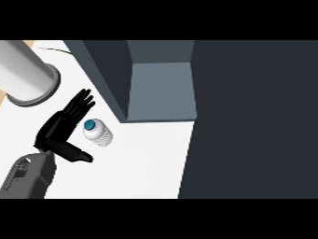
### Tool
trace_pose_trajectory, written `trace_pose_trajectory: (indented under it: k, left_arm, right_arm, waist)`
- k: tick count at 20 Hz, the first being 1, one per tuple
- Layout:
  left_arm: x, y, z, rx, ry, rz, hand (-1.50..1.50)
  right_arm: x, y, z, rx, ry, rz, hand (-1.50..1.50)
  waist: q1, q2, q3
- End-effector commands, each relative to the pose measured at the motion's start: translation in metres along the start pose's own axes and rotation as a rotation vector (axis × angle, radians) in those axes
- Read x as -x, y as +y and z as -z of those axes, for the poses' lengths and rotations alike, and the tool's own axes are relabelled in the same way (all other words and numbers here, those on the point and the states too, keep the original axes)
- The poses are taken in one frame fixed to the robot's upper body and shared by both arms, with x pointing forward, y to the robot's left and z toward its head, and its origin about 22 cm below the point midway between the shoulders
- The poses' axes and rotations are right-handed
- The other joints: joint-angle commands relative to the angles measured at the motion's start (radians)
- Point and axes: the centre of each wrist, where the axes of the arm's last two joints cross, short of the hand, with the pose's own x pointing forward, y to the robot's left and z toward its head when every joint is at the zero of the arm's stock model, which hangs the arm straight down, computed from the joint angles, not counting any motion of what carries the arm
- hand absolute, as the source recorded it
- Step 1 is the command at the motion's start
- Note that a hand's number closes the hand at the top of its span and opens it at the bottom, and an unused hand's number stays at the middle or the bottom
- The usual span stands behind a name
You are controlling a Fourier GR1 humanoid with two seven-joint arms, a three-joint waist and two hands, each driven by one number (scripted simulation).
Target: Pick up the bottled water, place it into the cabinet and close the cabinet
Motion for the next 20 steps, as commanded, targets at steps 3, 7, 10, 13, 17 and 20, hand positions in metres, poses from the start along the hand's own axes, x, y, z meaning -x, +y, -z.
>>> trace_pose_trajectory:
  k: [3,7,10,13,17,20]
  left_arm:
    - [0.035,-0.007,-0.005,-0.016,0.023,0.016,-1.5]
    - [0.052,0.001,-0.003,-0.03,0.031,0.014,-1.5]
    - [0.056,0.007,-0.009,-0.04,0.043,0.002,-1.5]
    - [0.067,0.015,-0.023,-0.027,0.031,0.009,-1.5]
    - [0.085,-0.004,-0.024,-0.017,0.012,-0.036,-1.5]
    - [0.082,-0.009,-0.006,-0.037,0.004,-0.059,-1.5]
  right_arm:
    - [-0.035,-0.008,-0.026,0.036,-0.081,-0.06,-1.5]
    - [-0.032,0.007,-0.019,0.001,-0.096,-0.019,-1.5]
    - [-0.04,0.002,-0.03,0.017,-0.08,-0.018,-1.5]
    - [-0.03,0.001,-0.025,0.016,-0.08,-0.037,-1.5]
    - [-0.033,0.005,-0.024,0.005,-0.09,-0.032,-1.5]
    - [-0.023,0.002,-0.018,0.013,-0.091,-0.04,-1.5]
  waist:
    - [0.003,0.001,0.0]
    - [-0.01,0.004,-0.002]
    - [-0.008,0.002,-0.001]
    - [-0.006,0.003,-0.001]
    - [-0.009,0.002,-0.002]
    - [-0.015,0.006,-0.001]
